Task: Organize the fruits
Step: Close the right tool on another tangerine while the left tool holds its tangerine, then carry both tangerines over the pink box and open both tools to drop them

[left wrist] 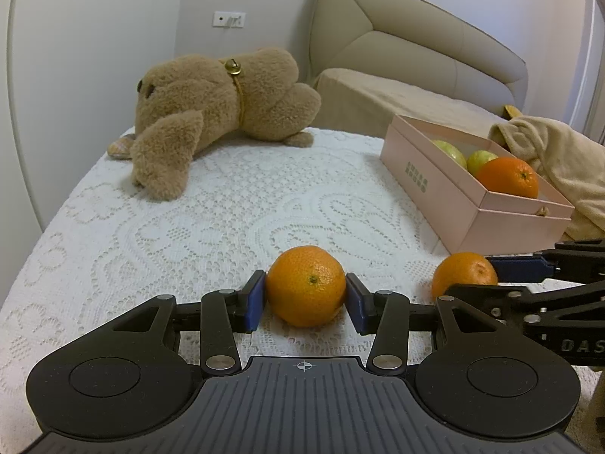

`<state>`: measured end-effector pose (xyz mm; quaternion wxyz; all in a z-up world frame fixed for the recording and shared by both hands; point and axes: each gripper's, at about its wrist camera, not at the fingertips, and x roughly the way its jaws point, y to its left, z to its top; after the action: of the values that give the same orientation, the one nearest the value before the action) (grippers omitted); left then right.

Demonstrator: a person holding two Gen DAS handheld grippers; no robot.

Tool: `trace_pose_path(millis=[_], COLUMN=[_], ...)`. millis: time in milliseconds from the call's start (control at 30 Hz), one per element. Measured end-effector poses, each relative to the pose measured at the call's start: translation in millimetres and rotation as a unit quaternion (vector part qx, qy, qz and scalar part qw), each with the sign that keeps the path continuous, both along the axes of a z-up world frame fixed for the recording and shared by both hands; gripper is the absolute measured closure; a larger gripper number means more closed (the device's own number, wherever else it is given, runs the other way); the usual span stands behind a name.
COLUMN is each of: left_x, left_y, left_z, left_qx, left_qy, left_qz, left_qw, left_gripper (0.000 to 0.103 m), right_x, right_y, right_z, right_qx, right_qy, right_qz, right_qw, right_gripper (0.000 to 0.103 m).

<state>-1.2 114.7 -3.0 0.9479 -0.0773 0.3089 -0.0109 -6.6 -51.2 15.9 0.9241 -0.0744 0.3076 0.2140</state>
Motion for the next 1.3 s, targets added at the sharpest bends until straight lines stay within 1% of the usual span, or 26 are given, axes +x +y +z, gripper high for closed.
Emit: trace_pose_path(millis=[133, 267, 400, 533, 1000, 1100, 1133, 1167, 1200, 1233, 1267, 1300], left_x=[0, 0, 1, 0, 0, 2, 5, 10, 17, 21, 26, 29], left_y=[1, 0, 0, -1, -1, 0, 1, 4, 6, 5, 3, -1], left_z=[0, 0, 0, 0, 0, 2, 6, 14, 29, 45, 72, 94], left_qx=[0.001, 0.003, 0.004, 0.003, 0.005, 0.003, -0.006, -0.022, -0.036, -0.041, -0.037, -0.032], left_qy=[0.0, 0.0, 0.0, 0.0, 0.001, 0.002, 0.003, -0.002, -0.016, -0.037, -0.074, -0.103], left_qz=[0.0, 0.0, 0.0, 0.0, -0.001, 0.002, 0.001, -0.005, -0.008, -0.01, -0.015, -0.02], left_qw=[1.0, 1.0, 1.0, 1.0, 1.0, 1.0, 1.0, 0.9997, 0.9992, 0.9984, 0.9964, 0.994], left_gripper=[0.054, 0.053, 0.053, 0.053, 0.053, 0.055, 0.055, 0.055, 0.055, 0.055, 0.055, 0.055], right_x=[-3, -5, -1, 6, 0, 3, 4, 5, 7, 9, 10, 12], right_y=[-6, -8, -6, -7, -8, -9, -10, -11, -13, -16, -18, -22], right_z=[1, -1, -5, -10, -6, -7, -5, 0, 9, 24, 42, 65], right_qx=[0.006, 0.009, 0.002, 0.012, 0.014, 0.015, 0.016, 0.021, 0.03, 0.039, 0.045, 0.051], right_qy=[0.008, 0.004, 0.007, 0.019, 0.012, 0.016, 0.016, 0.016, 0.011, -0.002, -0.018, -0.043], right_qz=[0.003, 0.006, 0.001, 0.001, 0.005, 0.0, -0.002, -0.004, -0.005, -0.002, -0.001, -0.003], right_qw=[1.0, 1.0, 1.0, 1.0, 1.0, 1.0, 1.0, 1.0, 0.999, 0.999, 0.999, 0.998], right_gripper=[0.057, 0.057, 0.056, 0.056, 0.056, 0.056, 0.056, 0.056, 0.057, 0.057, 0.057, 0.057])
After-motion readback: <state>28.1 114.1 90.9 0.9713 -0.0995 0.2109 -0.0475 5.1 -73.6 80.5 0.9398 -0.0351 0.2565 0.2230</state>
